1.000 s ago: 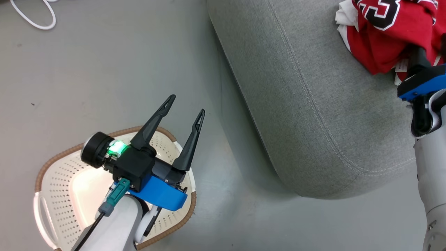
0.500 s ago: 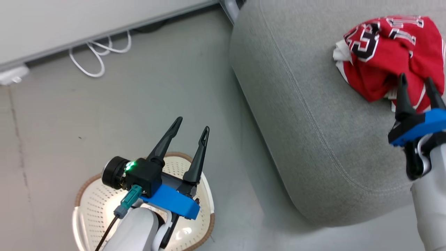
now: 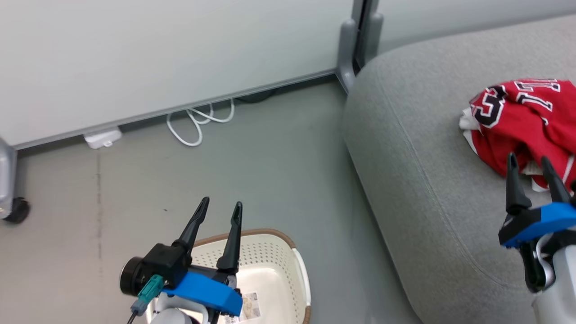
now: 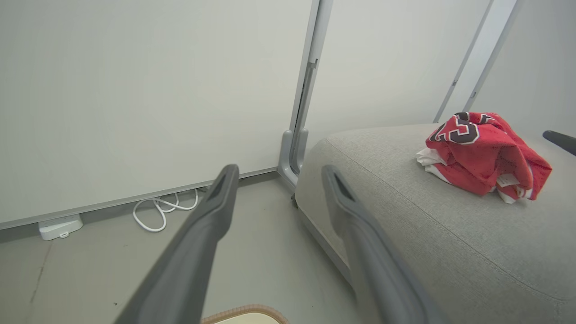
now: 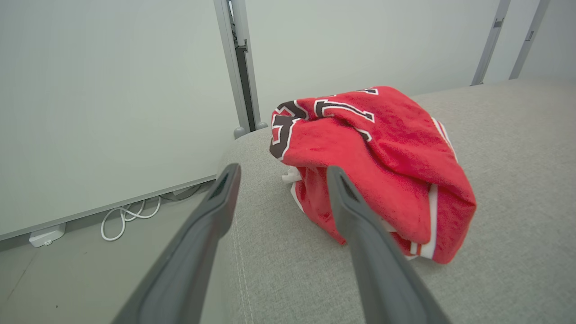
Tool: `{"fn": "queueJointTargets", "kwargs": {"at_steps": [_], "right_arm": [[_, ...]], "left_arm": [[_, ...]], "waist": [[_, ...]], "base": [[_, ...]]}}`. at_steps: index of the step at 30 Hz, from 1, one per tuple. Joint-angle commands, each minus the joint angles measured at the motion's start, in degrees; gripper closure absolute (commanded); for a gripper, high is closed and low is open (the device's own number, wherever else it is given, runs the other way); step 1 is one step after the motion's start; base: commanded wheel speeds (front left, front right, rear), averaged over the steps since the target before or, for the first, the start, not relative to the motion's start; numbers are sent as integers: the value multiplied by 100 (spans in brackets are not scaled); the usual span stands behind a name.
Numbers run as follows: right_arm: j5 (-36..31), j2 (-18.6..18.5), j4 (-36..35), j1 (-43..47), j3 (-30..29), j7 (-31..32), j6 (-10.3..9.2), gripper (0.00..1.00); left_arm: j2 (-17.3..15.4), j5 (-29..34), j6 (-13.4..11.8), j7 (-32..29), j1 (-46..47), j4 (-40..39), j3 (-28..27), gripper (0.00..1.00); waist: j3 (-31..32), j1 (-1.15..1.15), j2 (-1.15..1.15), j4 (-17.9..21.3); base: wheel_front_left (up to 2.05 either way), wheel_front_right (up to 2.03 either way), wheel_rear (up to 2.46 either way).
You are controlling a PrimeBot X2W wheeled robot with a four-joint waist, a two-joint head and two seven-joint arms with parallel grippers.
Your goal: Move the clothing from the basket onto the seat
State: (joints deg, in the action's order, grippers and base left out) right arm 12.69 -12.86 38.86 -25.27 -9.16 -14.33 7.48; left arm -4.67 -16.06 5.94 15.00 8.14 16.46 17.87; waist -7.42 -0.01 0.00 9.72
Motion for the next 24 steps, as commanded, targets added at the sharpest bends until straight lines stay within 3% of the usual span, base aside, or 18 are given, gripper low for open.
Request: {"fn": "queueJointTargets", "kwargs": {"at_steps": [1,17,24], "right_arm": [[-7,23,-83,157,-14,20,3,0],[-593,723,-2476,2080,-521,712,3,0],[-650,928,-3117,2590,-319,855,3,0]], "left_arm": [[18,35,3,25,-64,8,-58,0],[157,115,50,21,-468,393,-780,0],[171,141,72,21,-414,614,-990,0]], "waist": [[202,1,0,-207],[823,1,0,-1078],[951,1,0,-1277]], "base": [[0,0,0],[0,0,0],[0,0,0]]}}
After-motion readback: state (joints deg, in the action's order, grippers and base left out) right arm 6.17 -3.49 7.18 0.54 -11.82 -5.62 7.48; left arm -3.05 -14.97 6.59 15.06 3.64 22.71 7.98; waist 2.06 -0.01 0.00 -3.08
